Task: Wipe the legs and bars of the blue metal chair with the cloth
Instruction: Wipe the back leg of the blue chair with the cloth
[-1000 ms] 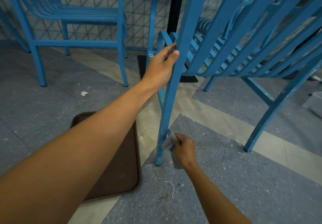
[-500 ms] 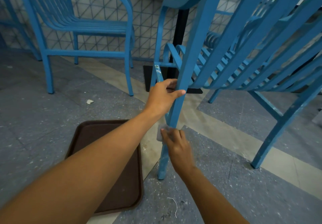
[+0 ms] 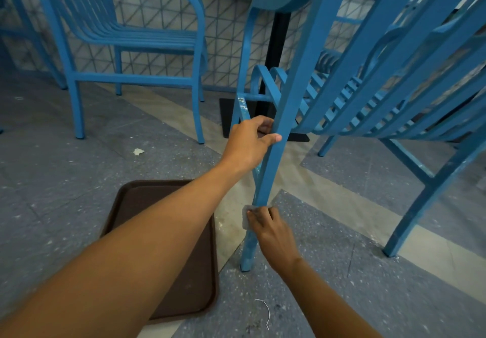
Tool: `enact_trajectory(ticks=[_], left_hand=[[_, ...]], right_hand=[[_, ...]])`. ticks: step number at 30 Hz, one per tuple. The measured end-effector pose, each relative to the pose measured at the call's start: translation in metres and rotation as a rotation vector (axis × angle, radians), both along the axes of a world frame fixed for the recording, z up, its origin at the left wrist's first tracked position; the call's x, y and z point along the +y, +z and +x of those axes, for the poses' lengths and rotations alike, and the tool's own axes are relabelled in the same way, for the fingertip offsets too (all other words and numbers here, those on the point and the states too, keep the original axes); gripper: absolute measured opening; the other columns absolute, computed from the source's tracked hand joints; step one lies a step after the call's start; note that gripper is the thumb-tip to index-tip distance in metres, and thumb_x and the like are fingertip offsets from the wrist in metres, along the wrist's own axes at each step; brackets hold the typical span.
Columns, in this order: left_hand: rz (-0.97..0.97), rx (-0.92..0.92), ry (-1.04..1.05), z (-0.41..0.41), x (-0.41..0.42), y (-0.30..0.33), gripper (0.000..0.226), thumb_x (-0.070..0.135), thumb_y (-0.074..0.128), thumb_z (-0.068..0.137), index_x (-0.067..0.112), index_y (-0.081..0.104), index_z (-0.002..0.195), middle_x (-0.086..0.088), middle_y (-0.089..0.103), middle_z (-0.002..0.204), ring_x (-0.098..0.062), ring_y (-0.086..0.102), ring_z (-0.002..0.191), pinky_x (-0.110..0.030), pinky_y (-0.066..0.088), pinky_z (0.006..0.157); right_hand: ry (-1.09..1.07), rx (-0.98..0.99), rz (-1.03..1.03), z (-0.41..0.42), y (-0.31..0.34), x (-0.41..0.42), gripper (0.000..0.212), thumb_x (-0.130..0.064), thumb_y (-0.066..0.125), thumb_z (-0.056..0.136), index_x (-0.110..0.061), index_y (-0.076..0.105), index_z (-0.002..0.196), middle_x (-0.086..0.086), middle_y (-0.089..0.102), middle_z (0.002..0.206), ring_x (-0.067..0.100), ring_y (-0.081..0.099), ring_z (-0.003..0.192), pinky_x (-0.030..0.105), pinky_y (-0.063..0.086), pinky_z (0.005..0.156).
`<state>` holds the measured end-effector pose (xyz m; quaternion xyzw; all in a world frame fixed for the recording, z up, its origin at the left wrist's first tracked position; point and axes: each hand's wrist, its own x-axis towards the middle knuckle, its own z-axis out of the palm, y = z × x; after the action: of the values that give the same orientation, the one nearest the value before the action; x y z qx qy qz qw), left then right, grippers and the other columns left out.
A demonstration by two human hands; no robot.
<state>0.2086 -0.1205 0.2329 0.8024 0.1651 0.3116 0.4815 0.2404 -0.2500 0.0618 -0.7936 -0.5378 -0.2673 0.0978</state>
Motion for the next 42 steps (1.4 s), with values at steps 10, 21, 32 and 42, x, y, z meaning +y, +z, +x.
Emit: enact_trajectory(ticks=[10,21,32,42], left_hand=[[0.0,0.013,0.009,0.001,-0.001,0.0,0.031,0.017,0.068,0.083,0.012,0.062,0.112,0.009,0.06,0.094,-0.003,0.055,0.088,-0.006,0.042,0.072],[0.016,-0.002,0.041,0.002,-0.001,-0.003,0.034,0.02,0.069,0.081,0.01,0.063,0.113,0.0,0.067,0.105,-0.009,0.058,0.094,-0.021,0.045,0.086],[-0.009,-0.025,0.013,0.001,-0.001,-0.005,0.036,0.02,0.069,0.082,0.01,0.061,0.116,-0.002,0.067,0.106,-0.013,0.059,0.101,-0.022,0.045,0.087],[-0.045,-0.047,-0.013,-0.004,-0.004,-0.009,0.04,0.017,0.068,0.082,0.012,0.059,0.121,-0.001,0.066,0.111,-0.012,0.062,0.098,-0.027,0.05,0.091]], right_hand=[[-0.046,0.13,-0.043,-0.007,-0.008,-0.008,0.036,-0.009,0.084,0.062,-0.014,0.069,0.094,0.0,0.056,0.092,0.015,0.047,0.078,0.021,0.05,0.057],[0.116,-0.405,0.111,-0.005,0.046,0.013,0.024,-0.001,0.045,0.084,-0.001,0.062,0.101,0.015,0.058,0.111,0.029,0.044,0.086,0.038,0.038,0.07],[-0.094,-0.519,-0.504,-0.011,0.027,0.025,0.025,-0.018,0.065,0.069,0.002,0.072,0.083,0.018,0.064,0.085,0.035,0.056,0.093,0.044,0.044,0.096],[-0.092,-0.32,-0.518,-0.029,0.009,0.004,0.029,-0.016,0.073,0.066,0.002,0.071,0.089,0.017,0.064,0.088,0.032,0.059,0.088,0.045,0.049,0.092]])
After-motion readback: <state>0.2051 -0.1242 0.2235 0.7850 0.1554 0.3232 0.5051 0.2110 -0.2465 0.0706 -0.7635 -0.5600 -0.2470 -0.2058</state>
